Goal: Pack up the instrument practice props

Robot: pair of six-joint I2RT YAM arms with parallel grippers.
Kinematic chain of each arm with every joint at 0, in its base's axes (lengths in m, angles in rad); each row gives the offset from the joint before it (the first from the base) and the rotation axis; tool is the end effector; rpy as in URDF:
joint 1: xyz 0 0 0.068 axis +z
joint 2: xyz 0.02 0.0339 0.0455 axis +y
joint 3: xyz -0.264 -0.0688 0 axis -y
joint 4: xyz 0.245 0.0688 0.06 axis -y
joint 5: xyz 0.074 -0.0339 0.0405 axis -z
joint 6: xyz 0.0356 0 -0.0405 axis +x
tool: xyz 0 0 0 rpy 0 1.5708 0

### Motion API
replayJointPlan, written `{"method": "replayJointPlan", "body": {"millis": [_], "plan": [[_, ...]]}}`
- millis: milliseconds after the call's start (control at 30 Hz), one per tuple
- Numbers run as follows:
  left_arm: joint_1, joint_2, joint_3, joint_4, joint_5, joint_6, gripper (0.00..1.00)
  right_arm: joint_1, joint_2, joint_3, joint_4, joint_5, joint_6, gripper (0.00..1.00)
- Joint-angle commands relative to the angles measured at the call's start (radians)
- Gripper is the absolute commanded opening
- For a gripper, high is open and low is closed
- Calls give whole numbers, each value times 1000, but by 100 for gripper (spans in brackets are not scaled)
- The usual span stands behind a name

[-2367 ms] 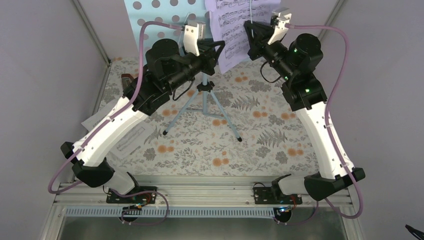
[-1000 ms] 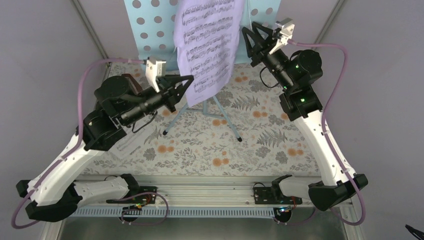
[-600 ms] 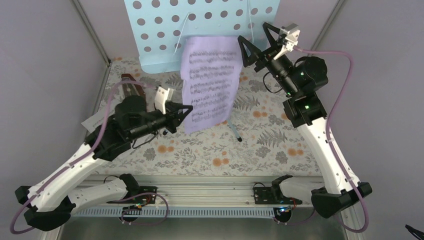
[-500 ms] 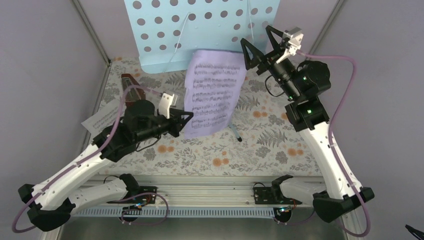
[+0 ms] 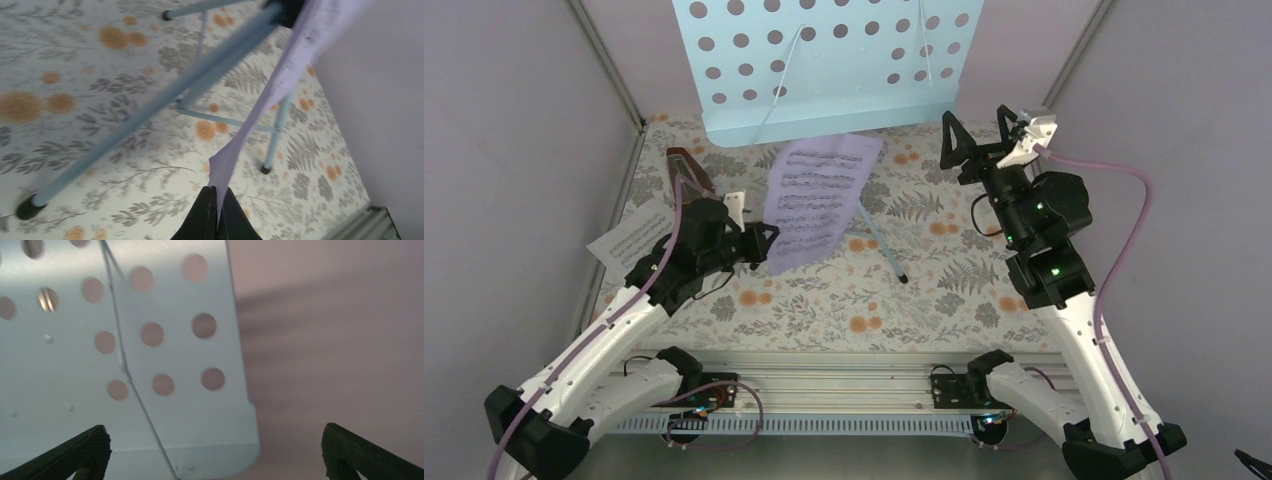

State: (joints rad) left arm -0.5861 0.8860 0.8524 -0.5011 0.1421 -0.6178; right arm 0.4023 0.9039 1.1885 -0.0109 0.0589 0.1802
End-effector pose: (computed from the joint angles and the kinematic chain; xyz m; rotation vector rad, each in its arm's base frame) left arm 0.1587 -0.1114 0.3140 0.0549 2.2222 -0.8471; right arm 0.1669 0.0687 0.4769 -0.0946 1.3080 0.4595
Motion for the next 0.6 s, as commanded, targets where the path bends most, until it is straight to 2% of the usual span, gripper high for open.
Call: {"method": "replayJointPlan", "body": {"millis": [0,200,333,567], "plan": [[132,1,-69,37,93,-17,2,-5,-31,-70,-51,129,29,100],[304,-58,-173,-9,125,-41,2,-5,-46,-149,-53,175,33,100],[443,-146,-230,-113,131,-40,2,-5,-30,-171,-67,168,62,100],[765,-165,-343,-130,344,-5,2,-5,20,-197,-55,135,71,100]]}}
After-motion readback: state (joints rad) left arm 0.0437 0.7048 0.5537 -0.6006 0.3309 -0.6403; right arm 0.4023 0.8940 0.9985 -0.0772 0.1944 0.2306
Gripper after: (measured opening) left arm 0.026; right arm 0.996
